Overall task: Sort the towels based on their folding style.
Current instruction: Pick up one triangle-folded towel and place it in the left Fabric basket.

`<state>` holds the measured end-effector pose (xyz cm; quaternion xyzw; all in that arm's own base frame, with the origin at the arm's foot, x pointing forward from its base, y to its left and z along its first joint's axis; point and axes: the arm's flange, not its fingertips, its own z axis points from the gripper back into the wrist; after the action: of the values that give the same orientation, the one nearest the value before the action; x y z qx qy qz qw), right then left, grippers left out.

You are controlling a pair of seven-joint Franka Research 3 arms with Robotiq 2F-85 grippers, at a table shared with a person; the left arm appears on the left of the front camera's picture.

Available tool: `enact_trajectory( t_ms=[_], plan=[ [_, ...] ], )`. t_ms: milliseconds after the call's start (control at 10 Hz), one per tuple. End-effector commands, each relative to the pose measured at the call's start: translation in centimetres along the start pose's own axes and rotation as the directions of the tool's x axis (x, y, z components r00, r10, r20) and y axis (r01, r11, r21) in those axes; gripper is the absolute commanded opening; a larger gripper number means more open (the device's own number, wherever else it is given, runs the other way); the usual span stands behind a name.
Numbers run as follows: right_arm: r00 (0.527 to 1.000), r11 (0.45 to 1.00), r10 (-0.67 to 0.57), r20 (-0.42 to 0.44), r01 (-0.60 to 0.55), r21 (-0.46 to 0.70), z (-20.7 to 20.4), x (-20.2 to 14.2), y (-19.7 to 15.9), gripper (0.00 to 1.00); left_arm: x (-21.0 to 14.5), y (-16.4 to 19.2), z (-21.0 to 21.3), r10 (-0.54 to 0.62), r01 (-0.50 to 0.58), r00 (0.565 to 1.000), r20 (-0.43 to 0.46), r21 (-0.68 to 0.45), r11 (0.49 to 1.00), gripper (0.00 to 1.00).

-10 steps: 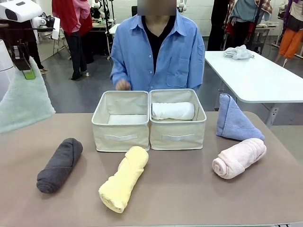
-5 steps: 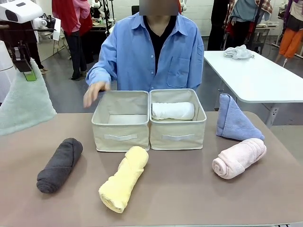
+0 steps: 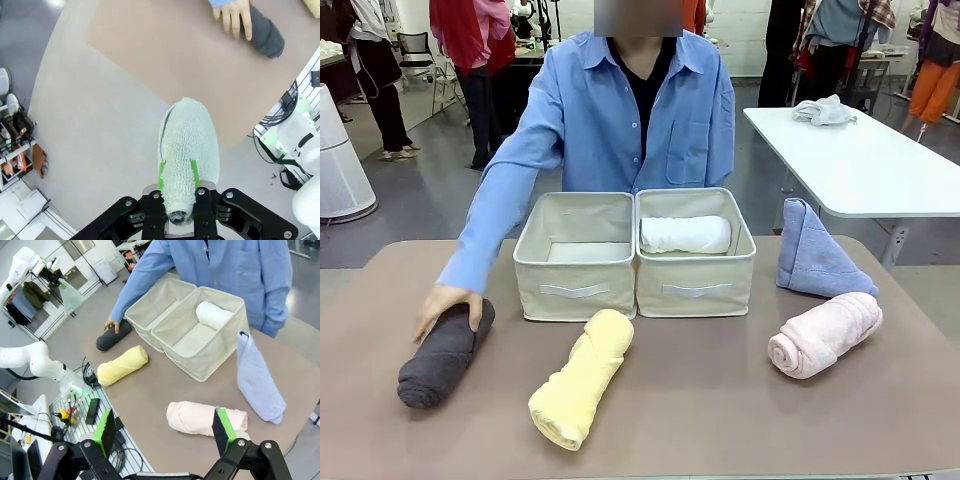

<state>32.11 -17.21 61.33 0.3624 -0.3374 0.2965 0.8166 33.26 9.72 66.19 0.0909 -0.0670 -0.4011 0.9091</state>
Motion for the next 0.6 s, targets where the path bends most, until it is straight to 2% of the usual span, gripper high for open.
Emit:
enact_trajectory(
  t_ms=[0,500],
  plan=[
    [1.000,1.000,0.008,0.011,-0.008,0.013,-0.01,-0.10,0.09,1.00,2.81,-0.69,-0.95,-0.027,0.027,1.000,-0.012,0.018,0.999,0.17],
    [1.000,1.000,0.008,0.011,-0.008,0.013,-0.01,-0.10,0.09,1.00,2.64,-0.50,-1.12,-0.024,0.023,1.000,0.008,0.018,1.000,0.17]
  ],
)
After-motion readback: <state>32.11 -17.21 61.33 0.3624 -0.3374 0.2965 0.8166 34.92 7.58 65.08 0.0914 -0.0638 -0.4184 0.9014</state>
